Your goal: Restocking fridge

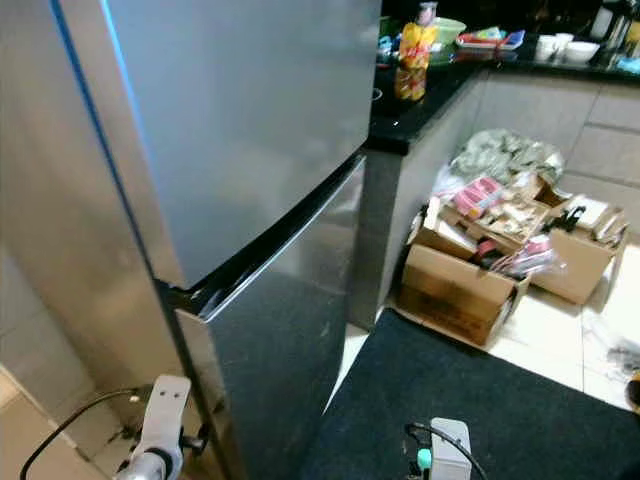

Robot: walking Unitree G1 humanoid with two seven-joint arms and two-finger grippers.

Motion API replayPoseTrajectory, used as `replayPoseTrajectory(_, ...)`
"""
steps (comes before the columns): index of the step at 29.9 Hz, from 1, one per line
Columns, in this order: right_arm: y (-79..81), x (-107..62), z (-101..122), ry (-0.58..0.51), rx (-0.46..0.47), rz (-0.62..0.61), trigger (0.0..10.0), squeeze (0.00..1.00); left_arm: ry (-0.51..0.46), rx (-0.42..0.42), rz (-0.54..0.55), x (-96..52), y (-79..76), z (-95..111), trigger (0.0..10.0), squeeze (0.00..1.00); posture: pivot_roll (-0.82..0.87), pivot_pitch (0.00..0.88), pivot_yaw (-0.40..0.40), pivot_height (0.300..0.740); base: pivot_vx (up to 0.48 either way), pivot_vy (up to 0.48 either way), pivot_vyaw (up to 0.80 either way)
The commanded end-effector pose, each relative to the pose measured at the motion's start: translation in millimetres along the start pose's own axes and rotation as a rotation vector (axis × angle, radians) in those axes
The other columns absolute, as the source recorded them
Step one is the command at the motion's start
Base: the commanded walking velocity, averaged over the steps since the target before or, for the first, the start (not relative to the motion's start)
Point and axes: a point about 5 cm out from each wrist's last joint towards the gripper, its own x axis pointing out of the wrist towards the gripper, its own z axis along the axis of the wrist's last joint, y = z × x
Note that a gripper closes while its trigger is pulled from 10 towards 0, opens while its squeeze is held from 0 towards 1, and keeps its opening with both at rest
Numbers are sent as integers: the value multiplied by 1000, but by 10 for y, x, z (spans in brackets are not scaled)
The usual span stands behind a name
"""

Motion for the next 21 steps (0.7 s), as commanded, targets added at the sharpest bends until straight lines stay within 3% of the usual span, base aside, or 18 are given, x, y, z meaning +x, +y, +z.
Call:
replayPoseTrajectory(1, -6, -2, 4, -2, -11, 2, 10000, 0, -26, -10, 59, -3, 112, 31, 10000, 0, -118, 7, 26, 740, 0, 0, 0)
replayPoseTrajectory(8, -5, -3, 1, 1, -14, 7, 10000, 0, -43, -23, 141, -18, 233, 35, 10000, 0, -116, 9, 25, 740, 0, 0, 0)
replayPoseTrajectory(10, 4, -1, 0, 2, -15, 12, 10000, 0, -41, -70, 197, -34, 342, 22, 10000, 0, -114, 13, 22, 740, 0, 0, 0)
replayPoseTrajectory(17, 20, 1, 4, 2, -17, 20, 10000, 0, -66, -118, 198, -57, 448, 20, 10000, 0, -115, 14, 23, 740, 0, 0, 0)
replayPoseTrajectory(18, 20, 1, 4, 2, -18, 21, 10000, 0, -83, -125, 198, -64, 479, 34, 6784, 0, -114, 14, 22, 740, 0, 0, 0)
replayPoseTrajectory(19, 20, 1, 4, 2, -18, 21, 10000, 0, -83, -125, 198, -64, 479, 34, 6784, 0, -114, 14, 22, 740, 0, 0, 0)
replayPoseTrajectory(20, 15, 0, 2, 3, -19, 22, 10000, 0, -105, -147, 197, -75, 534, 50, 0, 0, -112, 14, 21, 740, 0, 0, 0)
replayPoseTrajectory(21, 12, -1, 0, 3, -20, 23, 10000, 0, -118, -160, 198, -83, 571, 61, 0, 0, -112, 14, 21, 740, 0, 0, 0)
